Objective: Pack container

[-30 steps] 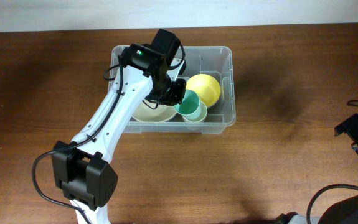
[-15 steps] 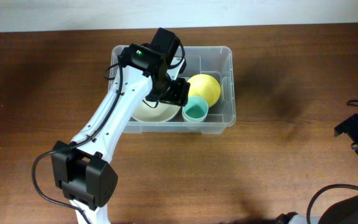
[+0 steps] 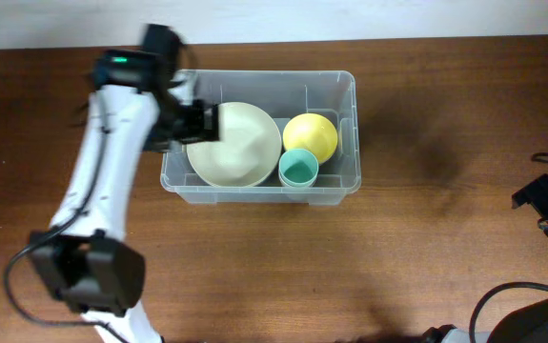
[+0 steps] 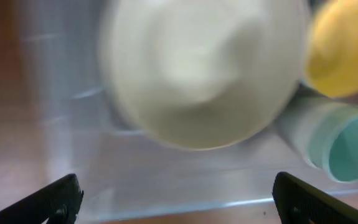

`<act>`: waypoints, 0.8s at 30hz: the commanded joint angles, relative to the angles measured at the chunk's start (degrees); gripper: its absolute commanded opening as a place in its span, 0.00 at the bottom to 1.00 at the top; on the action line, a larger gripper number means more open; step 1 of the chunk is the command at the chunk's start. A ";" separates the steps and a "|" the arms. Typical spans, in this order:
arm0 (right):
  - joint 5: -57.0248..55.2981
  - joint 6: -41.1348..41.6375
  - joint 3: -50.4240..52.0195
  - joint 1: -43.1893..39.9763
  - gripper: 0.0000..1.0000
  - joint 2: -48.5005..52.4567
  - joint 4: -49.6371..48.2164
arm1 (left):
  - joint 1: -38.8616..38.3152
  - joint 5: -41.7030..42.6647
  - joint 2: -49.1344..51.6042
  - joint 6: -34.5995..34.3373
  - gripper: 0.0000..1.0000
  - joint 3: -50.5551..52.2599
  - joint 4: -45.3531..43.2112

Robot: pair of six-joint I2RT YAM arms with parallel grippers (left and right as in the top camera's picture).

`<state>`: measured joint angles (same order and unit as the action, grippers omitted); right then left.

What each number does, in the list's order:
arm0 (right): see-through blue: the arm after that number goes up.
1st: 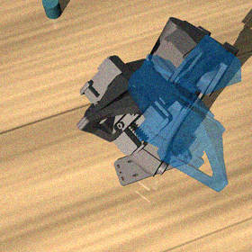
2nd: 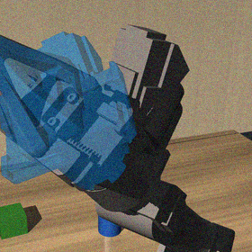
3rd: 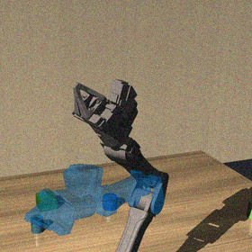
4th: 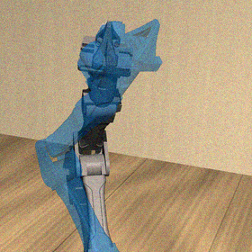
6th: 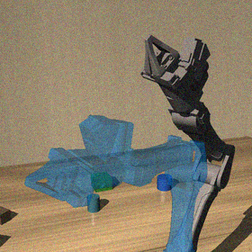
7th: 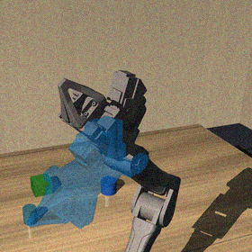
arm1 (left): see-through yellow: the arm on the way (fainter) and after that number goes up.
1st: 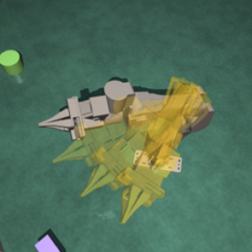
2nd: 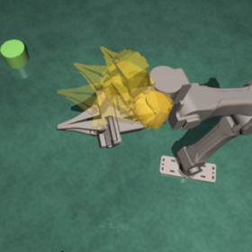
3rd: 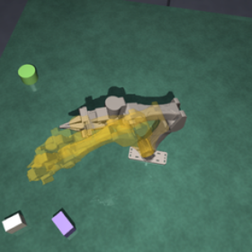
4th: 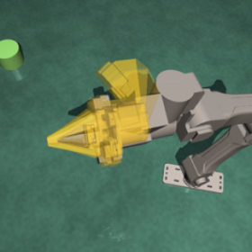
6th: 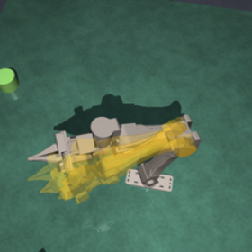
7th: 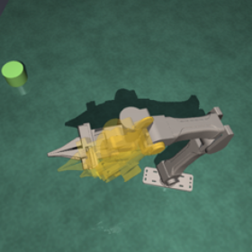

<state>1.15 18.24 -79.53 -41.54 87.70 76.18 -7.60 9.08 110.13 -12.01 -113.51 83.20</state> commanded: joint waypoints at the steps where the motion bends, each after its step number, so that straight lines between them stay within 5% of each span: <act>1: -0.13 0.68 0.13 -0.11 0.99 0.22 -0.15 | 4.44 -0.37 -7.02 -2.64 1.00 -1.38 1.62; 9: -0.11 0.68 0.13 -0.11 0.98 0.22 -0.44 | 8.20 -0.37 -9.38 -3.37 1.00 -1.33 12.55; 20: -0.11 0.68 0.13 -0.11 0.99 0.22 -0.42 | 8.13 -1.33 -9.40 -3.32 1.00 -1.29 12.55; 24: -0.11 0.68 0.13 -0.11 0.99 0.22 -0.42 | 6.32 -1.33 -9.38 7.26 1.00 -0.72 3.15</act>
<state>1.17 18.26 -79.53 -41.54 87.70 75.94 0.27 8.27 100.73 -13.58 -114.26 92.38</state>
